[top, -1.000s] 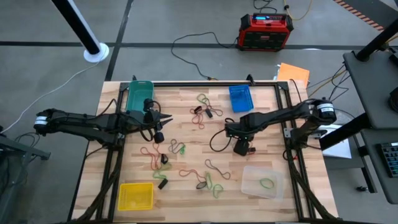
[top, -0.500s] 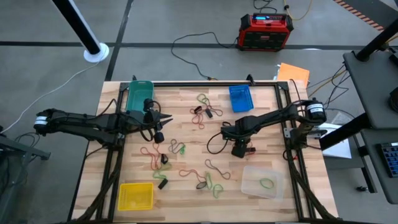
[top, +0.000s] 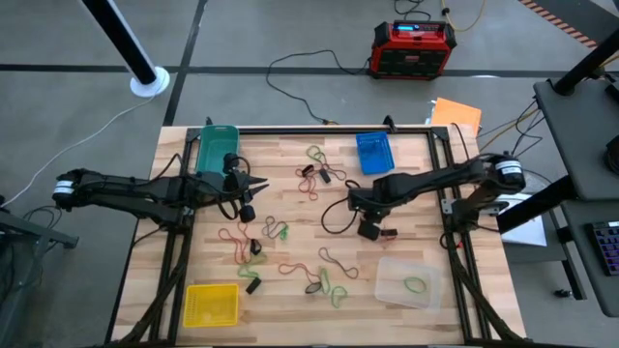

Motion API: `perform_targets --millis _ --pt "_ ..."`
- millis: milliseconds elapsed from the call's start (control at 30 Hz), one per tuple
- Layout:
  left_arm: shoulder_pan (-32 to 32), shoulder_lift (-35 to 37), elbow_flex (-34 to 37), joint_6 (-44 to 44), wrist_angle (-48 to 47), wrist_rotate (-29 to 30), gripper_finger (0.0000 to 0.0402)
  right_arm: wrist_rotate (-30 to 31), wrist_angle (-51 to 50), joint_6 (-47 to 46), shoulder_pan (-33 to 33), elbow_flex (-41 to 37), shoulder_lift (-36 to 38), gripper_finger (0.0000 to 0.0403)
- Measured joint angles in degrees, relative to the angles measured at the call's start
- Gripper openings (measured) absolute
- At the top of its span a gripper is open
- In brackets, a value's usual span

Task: Sort rubber bands into baskets
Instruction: Put the thick black rubber band into the light blue bin

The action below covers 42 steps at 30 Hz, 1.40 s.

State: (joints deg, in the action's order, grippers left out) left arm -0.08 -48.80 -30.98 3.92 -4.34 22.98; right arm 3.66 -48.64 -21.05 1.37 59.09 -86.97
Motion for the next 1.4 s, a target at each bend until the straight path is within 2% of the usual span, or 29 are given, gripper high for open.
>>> perform_targets --millis 100,267,533,667,767,867,1000,1100,1233,1400 --pt "0.0 0.0 0.0 0.0 0.1 0.0 0.0046 0.6 2.7 1.5 0.0 0.1 2.0 0.0012" --pt "0.0 0.0 0.0 0.0 0.7 0.0 0.0046 0.7 15.2 5.8 0.0 -0.8 4.7 0.0012" --pt "0.0 0.0 0.0 0.0 1.8 0.0 0.0046 0.8 49.7 19.0 0.0 -3.4 4.7 0.0012" --pt "0.0 0.0 0.0 0.0 2.5 -0.1 0.0046 1.4 70.7 25.6 0.0 -6.0 4.1 0.0012" --pt "0.0 0.0 0.1 0.1 3.9 -1.8 0.0046 5.8 84.3 29.0 0.0 -7.7 1.7 0.0012" --pt "0.0 0.4 0.0 2.0 5.8 -6.6 0.0046 9.5 92.4 30.9 0.2 -8.9 -1.7 0.0012" --pt "0.1 2.2 -0.9 6.1 5.9 -14.0 0.0046 9.9 93.9 29.4 2.2 -9.0 -5.0 0.0012" --pt "0.8 4.1 -2.0 8.2 6.3 -14.5 0.0046 8.4 93.9 27.8 4.3 -8.8 -5.9 0.0012" --pt "3.4 5.0 -2.1 8.9 6.2 -14.5 0.0056 0.2 93.8 26.1 6.9 -8.7 -5.6 0.0012" --pt "5.8 3.4 -1.6 6.4 6.0 -14.5 0.0097 -7.5 93.7 23.2 9.2 -8.7 -4.5 0.0012"
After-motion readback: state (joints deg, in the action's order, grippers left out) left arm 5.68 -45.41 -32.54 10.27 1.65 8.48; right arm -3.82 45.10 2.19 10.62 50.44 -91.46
